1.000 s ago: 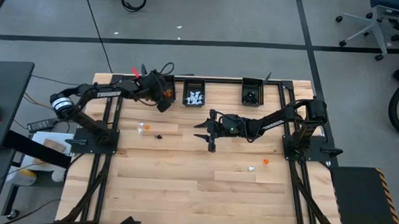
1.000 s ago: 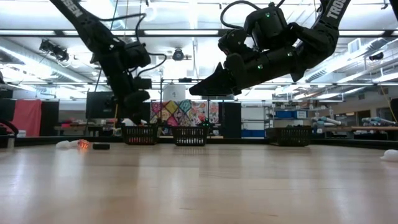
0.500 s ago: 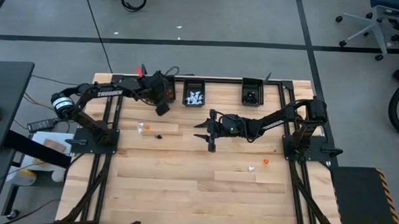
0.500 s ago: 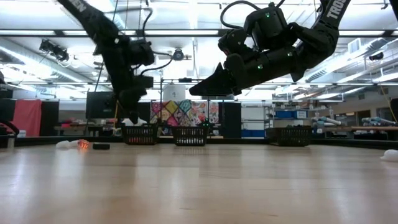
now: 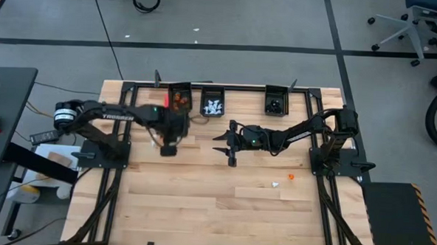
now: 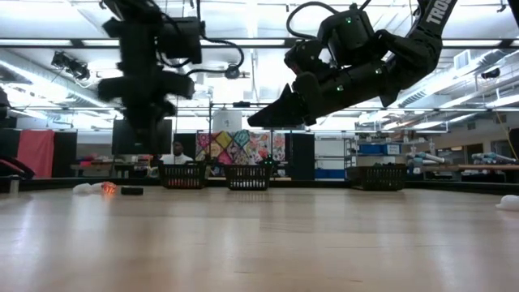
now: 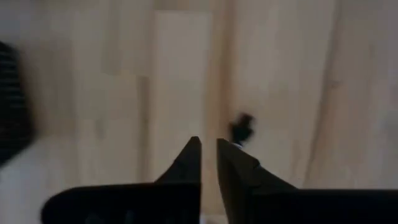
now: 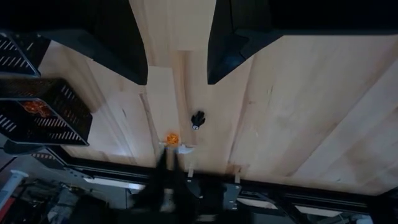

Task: Sort Halloween decoration
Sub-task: Put the black voodoo toy into the right black bin

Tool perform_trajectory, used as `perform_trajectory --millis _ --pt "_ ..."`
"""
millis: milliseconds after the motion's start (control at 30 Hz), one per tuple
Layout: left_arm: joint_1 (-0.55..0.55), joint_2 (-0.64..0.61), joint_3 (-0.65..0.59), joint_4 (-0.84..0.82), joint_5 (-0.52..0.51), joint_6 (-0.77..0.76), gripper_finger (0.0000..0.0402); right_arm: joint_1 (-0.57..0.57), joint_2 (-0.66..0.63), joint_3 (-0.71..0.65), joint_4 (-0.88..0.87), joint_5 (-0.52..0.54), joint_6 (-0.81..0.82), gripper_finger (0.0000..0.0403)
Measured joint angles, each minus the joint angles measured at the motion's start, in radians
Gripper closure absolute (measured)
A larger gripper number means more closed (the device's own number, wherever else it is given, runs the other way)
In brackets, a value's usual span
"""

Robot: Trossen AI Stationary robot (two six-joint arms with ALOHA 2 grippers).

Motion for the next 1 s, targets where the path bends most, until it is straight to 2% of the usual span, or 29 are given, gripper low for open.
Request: perform_trajectory --millis 200,400,800,1000 --pt "-0.112 0.007 -0.088 0.059 0.003 -0.084 0.0298 0.0 -0.003 0.0 -0.001 0.006 -0.006 0.0231" --pt "-0.139 0.007 -0.132 0.122 0.003 -0.132 0.0246 0.0 -0.008 0.001 0.001 0.016 -0.008 0.0231" --pt "-0.092 0.007 -0.221 0.269 0.001 -0.14 0.0243 0.001 -0.008 0.001 -0.005 0.016 -0.011 0.0231" --pt "-0.091 0.007 -0.261 0.3 0.02 -0.115 0.0265 0.001 -0.008 0.001 -0.005 0.017 -0.011 0.0231"
